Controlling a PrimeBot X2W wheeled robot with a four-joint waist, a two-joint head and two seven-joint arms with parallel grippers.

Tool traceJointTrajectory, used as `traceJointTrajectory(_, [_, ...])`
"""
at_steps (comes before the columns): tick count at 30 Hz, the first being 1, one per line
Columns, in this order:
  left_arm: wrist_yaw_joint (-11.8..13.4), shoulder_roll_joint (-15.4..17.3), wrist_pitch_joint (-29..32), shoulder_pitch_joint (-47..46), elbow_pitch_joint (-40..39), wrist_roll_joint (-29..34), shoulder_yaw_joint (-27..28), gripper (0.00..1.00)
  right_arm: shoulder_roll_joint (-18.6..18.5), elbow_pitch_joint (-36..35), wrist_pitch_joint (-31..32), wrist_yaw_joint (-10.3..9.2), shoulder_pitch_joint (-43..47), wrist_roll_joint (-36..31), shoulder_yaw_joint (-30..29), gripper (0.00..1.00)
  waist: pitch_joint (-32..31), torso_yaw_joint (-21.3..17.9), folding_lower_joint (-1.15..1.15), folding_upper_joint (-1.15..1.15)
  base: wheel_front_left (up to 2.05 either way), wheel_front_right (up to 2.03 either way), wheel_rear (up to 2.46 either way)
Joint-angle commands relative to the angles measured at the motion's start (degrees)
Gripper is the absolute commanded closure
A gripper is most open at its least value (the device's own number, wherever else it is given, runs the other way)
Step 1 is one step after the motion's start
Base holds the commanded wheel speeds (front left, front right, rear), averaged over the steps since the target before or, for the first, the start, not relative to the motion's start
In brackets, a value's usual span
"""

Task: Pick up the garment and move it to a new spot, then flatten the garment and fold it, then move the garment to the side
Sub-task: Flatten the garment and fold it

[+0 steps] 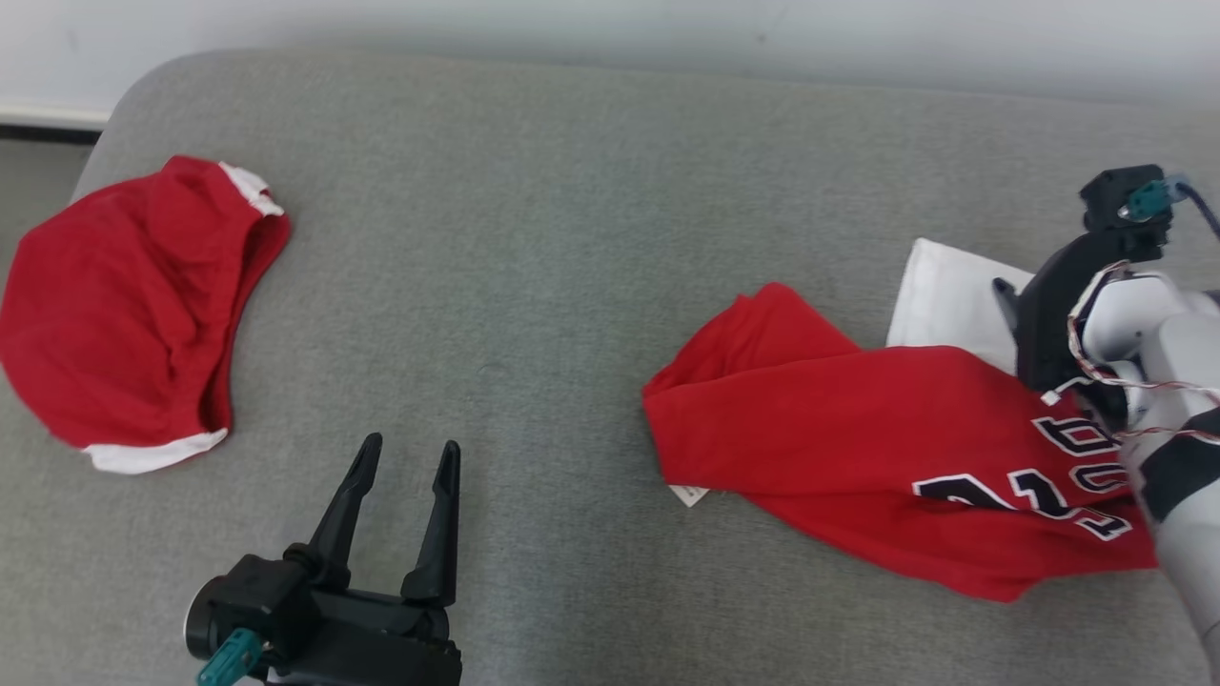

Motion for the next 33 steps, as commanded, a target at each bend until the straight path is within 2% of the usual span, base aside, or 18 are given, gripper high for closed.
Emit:
traceJointTrajectory(1, [0.1, -0.1, 0.0, -0.8, -0.4, 0.3, -0.1, 0.00, -1.0, -0.1, 0.0, -0.14, -0.7, 0.8, 0.2, 0.00, 2.4, 2.6, -0.01, -0.01, 0.00, 0.00, 0.00])
traceJointTrajectory(7, [0.1, -0.1, 0.0, -1.4, -1.9, 0.4, -1.2, 0.00, -5.7, -1.6, 0.8, -0.14, -1.9, 4.2, 6.0, 0.00, 4.9, 5.4, -0.01, -0.01, 0.00, 0.00, 0.00])
traceJointTrajectory(12, [0.1, -0.1, 0.0, -2.1, -3.2, -0.1, -1.5, 0.00, -8.5, -1.9, 2.8, -0.15, -2.9, 8.1, 7.4, 0.00, 7.7, 6.9, -0.01, -0.01, 0.00, 0.00, 0.00])
traceJointTrajectory(18, [0.1, 0.0, 0.0, -2.8, -3.7, -0.2, -1.1, 0.00, -9.6, -2.9, 7.7, -0.12, -0.8, 14.0, 11.4, 0.00, 9.5, 7.3, -0.01, -0.01, 0.00, 0.00, 0.00])
traceJointTrajectory(19, [0.1, 0.0, 0.0, -2.9, -3.7, -0.2, -1.0, 0.00, -9.8, -3.2, 8.5, 0.00, -0.2, 15.0, 12.3, 0.10, 9.6, 7.2, -0.01, -0.01, 0.00, 0.00, 0.00])
traceJointTrajectory(20, [0.1, 0.0, 0.0, -2.9, -3.6, -0.2, -0.8, 0.00, -9.9, -3.6, 9.4, 0.01, 0.4, 15.9, 13.3, 0.66, 9.6, 7.1, -0.01, -0.01, 0.00, 0.00, 0.00])
traceJointTrajectory(21, [0.1, 0.0, 0.0, -3.0, -3.6, -0.2, -0.6, 0.00, -10.0, -4.3, 10.1, 0.07, 0.9, 16.7, 14.3, 1.00, 9.5, 7.0, -0.01, -0.01, 0.00, 0.00, 0.00])
traceJointTrajectory(28, [0.1, 0.0, 0.0, -2.4, -2.8, -0.1, 0.8, 0.00, -12.7, -9.2, 14.3, 0.08, 3.4, 22.1, 20.1, 1.00, 7.8, 5.2, -0.01, -0.01, 0.00, 0.00, 0.00])
traceJointTrajectory(33, [0.1, 0.0, 0.0, -1.6, -1.8, -0.1, 0.9, 0.00, -14.6, -12.7, 9.6, 0.05, 2.2, 23.6, 21.6, 1.00, 5.9, 4.1, -0.01, -0.01, 0.00, 0.00, 0.00])
